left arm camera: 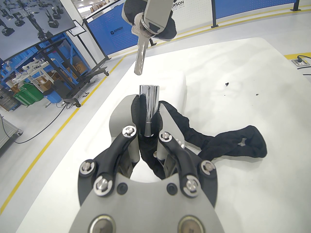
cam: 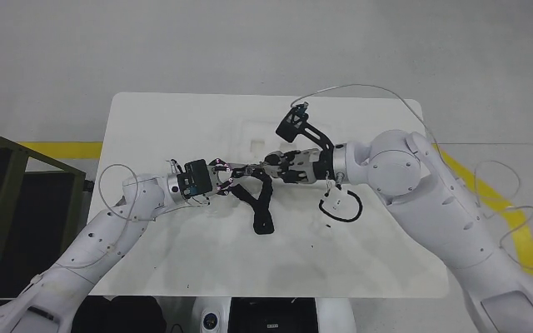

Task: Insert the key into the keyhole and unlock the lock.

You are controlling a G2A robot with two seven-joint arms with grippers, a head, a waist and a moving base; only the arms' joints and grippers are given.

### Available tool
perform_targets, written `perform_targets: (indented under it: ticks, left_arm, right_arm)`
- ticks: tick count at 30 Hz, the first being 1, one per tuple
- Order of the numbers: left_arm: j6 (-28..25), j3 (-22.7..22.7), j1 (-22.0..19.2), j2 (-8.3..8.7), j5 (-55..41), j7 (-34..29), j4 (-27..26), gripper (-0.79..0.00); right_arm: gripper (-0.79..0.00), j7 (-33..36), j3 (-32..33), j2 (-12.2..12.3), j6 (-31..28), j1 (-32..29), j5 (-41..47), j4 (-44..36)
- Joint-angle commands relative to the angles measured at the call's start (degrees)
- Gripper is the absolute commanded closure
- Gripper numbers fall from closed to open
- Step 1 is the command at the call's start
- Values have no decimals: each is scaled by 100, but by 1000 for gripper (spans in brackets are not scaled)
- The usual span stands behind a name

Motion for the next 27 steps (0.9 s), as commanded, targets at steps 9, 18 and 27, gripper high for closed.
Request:
perform_targets:
  ticks: [9, 18, 27]
  left_arm:
    - [346, -201, 196, 4, -65, -507, -297, 0]
    - [562, -462, 531, 43, 100, -1069, -773, 0]
    - [510, -470, 564, 39, 72, -1062, -799, 0]
  right_arm:
    - [0, 848, -143, -23, 305, 175, 234, -33]
    - [0, 829, -219, -60, 382, 253, 259, 61]
    - [0, 829, -219, -60, 382, 253, 259, 61]
